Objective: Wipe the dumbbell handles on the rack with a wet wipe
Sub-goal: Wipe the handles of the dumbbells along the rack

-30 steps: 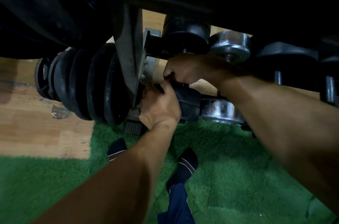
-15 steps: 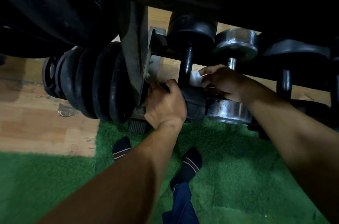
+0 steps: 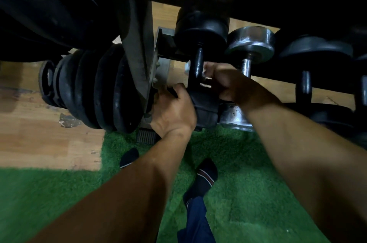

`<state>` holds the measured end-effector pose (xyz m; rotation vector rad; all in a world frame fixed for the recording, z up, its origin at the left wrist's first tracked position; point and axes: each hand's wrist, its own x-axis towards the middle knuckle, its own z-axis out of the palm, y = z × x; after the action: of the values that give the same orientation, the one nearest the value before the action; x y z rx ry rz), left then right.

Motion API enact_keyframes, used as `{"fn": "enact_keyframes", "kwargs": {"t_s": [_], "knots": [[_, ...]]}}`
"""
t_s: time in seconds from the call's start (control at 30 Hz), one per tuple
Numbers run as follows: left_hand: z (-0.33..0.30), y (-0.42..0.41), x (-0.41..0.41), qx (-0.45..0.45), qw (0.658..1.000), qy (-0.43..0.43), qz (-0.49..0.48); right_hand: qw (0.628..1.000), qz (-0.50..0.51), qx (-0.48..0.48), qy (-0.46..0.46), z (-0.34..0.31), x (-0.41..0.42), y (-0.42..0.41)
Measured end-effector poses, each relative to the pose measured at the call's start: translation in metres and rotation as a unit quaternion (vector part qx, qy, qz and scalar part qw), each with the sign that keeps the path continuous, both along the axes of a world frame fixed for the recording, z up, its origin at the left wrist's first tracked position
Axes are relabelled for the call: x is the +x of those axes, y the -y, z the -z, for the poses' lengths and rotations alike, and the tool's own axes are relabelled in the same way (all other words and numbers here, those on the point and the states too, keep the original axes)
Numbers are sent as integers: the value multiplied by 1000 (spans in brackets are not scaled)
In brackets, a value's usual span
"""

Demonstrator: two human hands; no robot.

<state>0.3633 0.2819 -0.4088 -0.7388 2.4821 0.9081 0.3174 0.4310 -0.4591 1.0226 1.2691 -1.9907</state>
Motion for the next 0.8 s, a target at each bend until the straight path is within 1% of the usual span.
{"fn": "enact_keyframes", "kwargs": {"t_s": [0.03, 0.1, 0.17, 0.2, 0.27, 0.33, 0.37, 0.4, 0.5, 0.57, 0.63, 0.7, 0.77, 0.8], "knots": [[0, 0, 0, 1, 1000, 2, -2, 999, -48, 18, 17, 0, 4, 1], [0, -1, 0, -2, 1000, 2, -3, 992, -110, 55, 37, -2, 8, 3], [1, -1, 0, -4, 1000, 0, -3, 986, -120, 114, 8, -3, 4, 4], [1, -1, 0, -4, 1000, 0, -2, 983, -102, 153, -20, -6, 1, 6], [1, -1, 0, -3, 1000, -1, -1, 972, -30, 227, -58, -9, -9, 7], [1, 0, 0, -5, 1000, -1, 3, 963, 58, 258, -55, -8, -17, 8], [1, 0, 0, -5, 1000, -1, 5, 954, 83, 282, -56, -6, -18, 8], [1, 0, 0, -4, 1000, -1, 5, 942, 88, 317, -65, -4, -17, 8], [2, 0, 0, -5, 1000, 1, 1, 892, 29, 430, -133, -6, -6, 13], [3, 0, 0, -8, 1000, 1, 3, 847, -15, 486, -213, -8, 0, 13], [4, 0, 0, -10, 1000, -4, 5, 797, -90, 526, -283, -12, 2, 9], [5, 0, -1, -12, 1000, -8, 9, 778, -187, 511, -314, -17, 4, 5], [6, 0, 0, -13, 1000, -9, 11, 763, -281, 485, -324, -24, 9, -1], [6, 0, 0, -13, 1000, -9, 12, 763, -310, 470, -317, -27, 13, -5]]}}
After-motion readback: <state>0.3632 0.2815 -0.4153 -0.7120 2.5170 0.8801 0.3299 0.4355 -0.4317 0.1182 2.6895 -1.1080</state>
